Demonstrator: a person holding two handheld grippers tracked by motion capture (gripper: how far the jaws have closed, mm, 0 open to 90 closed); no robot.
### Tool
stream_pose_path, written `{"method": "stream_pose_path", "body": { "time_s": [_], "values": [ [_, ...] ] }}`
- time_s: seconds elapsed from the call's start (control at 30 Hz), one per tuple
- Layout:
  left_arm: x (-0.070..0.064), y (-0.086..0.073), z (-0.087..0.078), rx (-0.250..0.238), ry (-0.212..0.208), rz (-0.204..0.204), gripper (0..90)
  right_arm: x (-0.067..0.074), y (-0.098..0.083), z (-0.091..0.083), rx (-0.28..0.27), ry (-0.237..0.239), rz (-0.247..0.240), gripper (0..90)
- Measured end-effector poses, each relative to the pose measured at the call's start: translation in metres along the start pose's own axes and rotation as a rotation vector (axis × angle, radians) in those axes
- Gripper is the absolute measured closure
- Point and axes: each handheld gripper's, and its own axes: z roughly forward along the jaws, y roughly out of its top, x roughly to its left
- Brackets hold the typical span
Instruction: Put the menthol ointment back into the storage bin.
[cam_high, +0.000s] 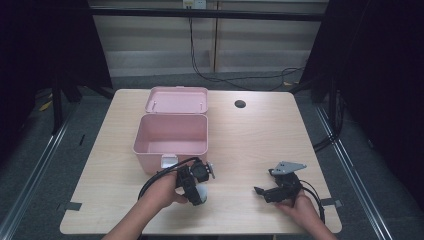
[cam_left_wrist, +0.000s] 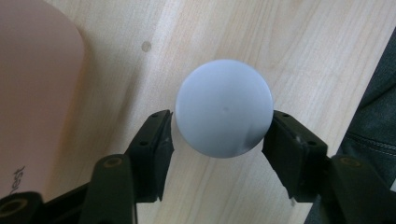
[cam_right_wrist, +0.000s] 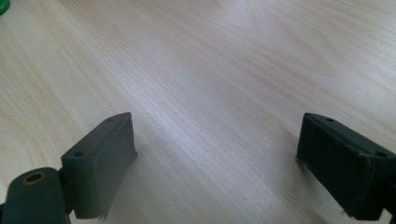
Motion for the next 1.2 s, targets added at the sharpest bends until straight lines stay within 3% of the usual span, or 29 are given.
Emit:
{"method": "stream_pose_path", "body": {
  "time_s": [0.23,0.7,0.77,0.97,1.13,1.2],
  "values": [
    [0.0,0.006,-0.002,0.016,-0.007,0.018,48.5,0.0,0.0,0.0,0.0,0.0,0.0,10.8],
    [0.005,0.011,-0.002,0.034,-0.007,-0.015,49.3,0.0,0.0,0.0,0.0,0.0,0.0,10.8],
    [0.005,0.011,-0.002,0.029,-0.009,-0.037,49.4,0.0,0.0,0.0,0.0,0.0,0.0,10.8],
    [0.008,0.015,-0.002,0.033,-0.01,-0.047,48.9,0.0,0.0,0.0,0.0,0.0,0.0,10.8],
    [0.008,0.02,-0.002,0.032,0.0,-0.088,50.0,0.0,0.0,0.0,0.0,0.0,0.0,10.8],
    [0.008,0.021,-0.002,0.035,-0.009,-0.086,50.4,0.0,0.0,0.0,0.0,0.0,0.0,10.8]
  ]
}}
